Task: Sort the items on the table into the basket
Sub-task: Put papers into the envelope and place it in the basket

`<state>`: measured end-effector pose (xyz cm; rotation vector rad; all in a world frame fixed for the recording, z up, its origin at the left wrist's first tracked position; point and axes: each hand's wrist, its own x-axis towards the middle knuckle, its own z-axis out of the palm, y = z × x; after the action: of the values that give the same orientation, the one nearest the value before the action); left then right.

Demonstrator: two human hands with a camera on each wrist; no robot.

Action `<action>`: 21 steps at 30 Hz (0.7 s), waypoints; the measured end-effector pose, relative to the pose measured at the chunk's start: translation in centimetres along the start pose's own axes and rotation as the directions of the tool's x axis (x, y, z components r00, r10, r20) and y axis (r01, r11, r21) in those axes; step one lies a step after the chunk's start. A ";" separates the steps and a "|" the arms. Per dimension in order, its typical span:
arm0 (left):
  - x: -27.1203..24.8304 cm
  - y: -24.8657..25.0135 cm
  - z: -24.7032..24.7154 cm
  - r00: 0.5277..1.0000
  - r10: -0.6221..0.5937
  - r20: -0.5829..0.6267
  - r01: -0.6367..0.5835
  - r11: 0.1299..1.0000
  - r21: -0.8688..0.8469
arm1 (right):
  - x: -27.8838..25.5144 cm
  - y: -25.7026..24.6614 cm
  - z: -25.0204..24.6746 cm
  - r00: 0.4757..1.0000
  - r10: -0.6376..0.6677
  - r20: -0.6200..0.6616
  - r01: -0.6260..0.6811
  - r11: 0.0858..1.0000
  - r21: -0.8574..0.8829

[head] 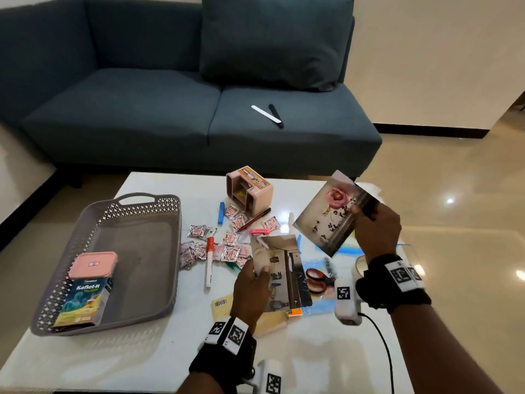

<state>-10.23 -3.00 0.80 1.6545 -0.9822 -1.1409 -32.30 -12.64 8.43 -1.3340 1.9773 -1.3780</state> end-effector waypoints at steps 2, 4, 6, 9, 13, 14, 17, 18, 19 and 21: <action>-0.4 1.0 -0.6 0.999 0.020 0.045 -0.019 0.999 -0.037 | -1.2 -1.6 -0.2 0.974 0.070 0.215 -0.084 0.995 0.059; -0.7 1.7 -1.2 0.995 0.016 0.094 -0.008 0.996 -0.090 | -3.2 -2.5 0.0 0.913 0.067 0.402 -0.038 0.996 -0.079; -1.0 2.2 -1.7 0.992 0.024 0.124 -0.006 0.989 -0.151 | -5.3 -3.2 0.4 0.872 0.030 0.489 0.111 0.960 -0.257; -1.5 2.9 -2.4 0.984 0.067 0.165 -0.034 0.980 -0.196 | -7.6 -3.3 1.1 0.859 -0.037 0.510 0.253 0.898 -0.361; -1.5 2.3 -2.9 0.973 0.105 0.207 -0.071 0.983 -0.167 | -9.9 -2.9 2.2 0.911 -0.038 0.410 0.130 0.972 -0.198; -1.3 2.0 -3.1 0.976 0.102 0.193 -0.073 0.986 -0.152 | -10.2 -2.7 2.4 0.914 -0.014 0.405 0.096 0.979 -0.181; -1.3 2.3 -3.3 0.978 0.140 0.155 -0.116 0.981 -0.153 | -10.7 -2.5 3.0 0.856 0.049 0.515 0.071 0.975 -0.210; -1.3 2.4 -3.3 0.976 0.153 0.156 -0.127 0.978 -0.167 | -11.0 -2.4 3.2 0.832 0.055 0.551 0.062 0.980 -0.192; -1.3 2.5 -3.2 0.974 0.155 0.163 -0.125 0.976 -0.180 | -11.4 -2.4 3.5 0.820 0.053 0.570 0.065 0.981 -0.184; -1.1 2.5 -3.3 0.974 0.164 0.158 -0.139 0.977 -0.161 | -12.0 -2.3 3.7 0.814 0.019 0.580 0.113 0.975 -0.190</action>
<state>-7.66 -1.96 4.08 1.3562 -1.0836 -1.2355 -22.73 -4.35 6.48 -1.6649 1.6973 -0.6494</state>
